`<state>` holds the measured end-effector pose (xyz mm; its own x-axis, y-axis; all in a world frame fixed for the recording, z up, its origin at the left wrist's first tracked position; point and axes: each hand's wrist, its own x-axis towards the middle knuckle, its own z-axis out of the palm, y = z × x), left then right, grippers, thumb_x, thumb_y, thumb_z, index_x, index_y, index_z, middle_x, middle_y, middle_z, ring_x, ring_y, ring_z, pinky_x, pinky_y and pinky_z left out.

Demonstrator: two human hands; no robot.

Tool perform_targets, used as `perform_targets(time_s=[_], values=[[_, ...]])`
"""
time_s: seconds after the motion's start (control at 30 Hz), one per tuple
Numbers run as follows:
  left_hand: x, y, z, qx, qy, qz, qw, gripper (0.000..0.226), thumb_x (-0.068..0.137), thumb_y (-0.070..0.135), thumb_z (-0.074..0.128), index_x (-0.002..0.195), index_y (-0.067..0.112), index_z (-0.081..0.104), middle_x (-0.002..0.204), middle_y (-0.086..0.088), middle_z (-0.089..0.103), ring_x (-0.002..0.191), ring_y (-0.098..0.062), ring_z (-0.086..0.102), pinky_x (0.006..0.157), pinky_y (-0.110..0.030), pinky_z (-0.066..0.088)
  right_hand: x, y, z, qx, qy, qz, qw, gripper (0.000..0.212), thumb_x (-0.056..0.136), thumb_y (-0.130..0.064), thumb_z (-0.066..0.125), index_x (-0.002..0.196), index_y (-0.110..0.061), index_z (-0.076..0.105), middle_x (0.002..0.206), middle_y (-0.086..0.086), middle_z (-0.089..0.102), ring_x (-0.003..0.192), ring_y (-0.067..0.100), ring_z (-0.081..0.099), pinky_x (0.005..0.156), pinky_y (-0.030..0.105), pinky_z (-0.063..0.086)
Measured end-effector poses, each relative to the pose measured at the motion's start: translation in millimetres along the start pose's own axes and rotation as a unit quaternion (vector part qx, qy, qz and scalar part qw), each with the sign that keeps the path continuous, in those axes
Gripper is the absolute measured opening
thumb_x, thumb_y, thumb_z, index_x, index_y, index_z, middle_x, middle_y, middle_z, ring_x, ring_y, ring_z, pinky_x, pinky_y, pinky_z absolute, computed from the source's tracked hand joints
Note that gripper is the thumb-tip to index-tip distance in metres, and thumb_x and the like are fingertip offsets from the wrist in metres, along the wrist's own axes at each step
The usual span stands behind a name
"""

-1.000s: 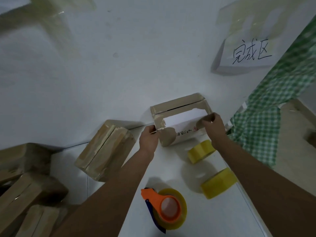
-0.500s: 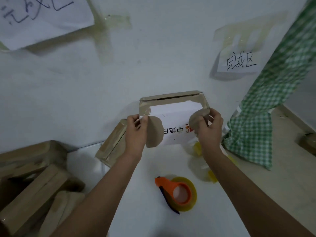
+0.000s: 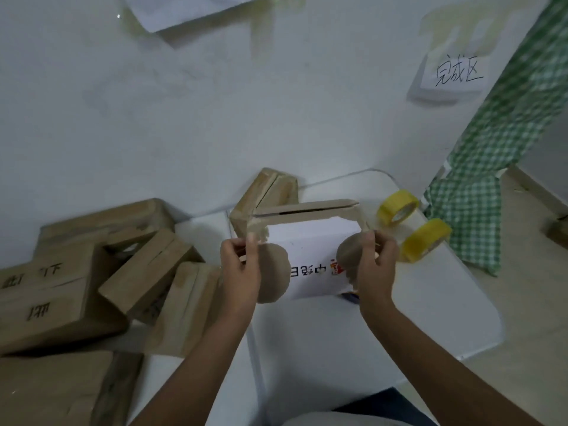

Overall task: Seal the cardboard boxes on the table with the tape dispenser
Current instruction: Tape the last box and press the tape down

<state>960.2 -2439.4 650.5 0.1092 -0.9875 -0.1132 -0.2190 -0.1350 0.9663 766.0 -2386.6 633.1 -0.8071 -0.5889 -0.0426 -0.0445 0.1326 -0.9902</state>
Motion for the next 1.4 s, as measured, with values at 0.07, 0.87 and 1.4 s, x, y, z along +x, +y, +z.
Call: perform_targets(time_s=[0.07, 0.87, 1.4], values=[[-7, -19, -14, -0.001, 0.023, -0.037, 0.999, 0.044, 0.080, 0.081, 0.039, 0.094, 0.039, 0.044, 0.099, 0.012, 0.055, 0.093, -0.004, 0.054, 0.069, -0.028, 0.039, -22, 15, 2, -0.021, -0.013, -0.008, 1.000, 0.024, 0.098, -0.041, 0.047, 0.105, -0.019, 0.053, 0.104, -0.002, 0.054, 0.104, 0.023, 0.055, 0.090, 0.048, 0.049], [8, -98, -28, 0.527, -0.326, 0.313, 0.720, 0.080, 0.091, 0.077, 0.022, 0.155, 0.038, -0.006, 0.162, 0.016, -0.017, 0.148, -0.006, -0.023, 0.122, -0.041, -0.011, -20, 100, -26, -0.259, -0.074, 0.041, 0.962, 0.017, 0.101, -0.015, 0.046, 0.113, -0.005, 0.053, 0.102, 0.006, 0.049, 0.089, 0.019, 0.048, 0.077, 0.032, 0.038], [4, -107, -36, 0.539, -0.283, 0.266, 0.747, 0.077, 0.092, 0.078, 0.027, 0.155, 0.037, 0.012, 0.160, 0.021, 0.002, 0.149, 0.000, -0.009, 0.120, -0.051, -0.012, 48, 121, -9, -0.456, -0.345, 0.013, 0.820, 0.064, 0.096, -0.020, 0.055, 0.149, -0.013, 0.020, 0.124, 0.020, 0.054, 0.104, 0.039, 0.060, 0.082, 0.048, 0.052]])
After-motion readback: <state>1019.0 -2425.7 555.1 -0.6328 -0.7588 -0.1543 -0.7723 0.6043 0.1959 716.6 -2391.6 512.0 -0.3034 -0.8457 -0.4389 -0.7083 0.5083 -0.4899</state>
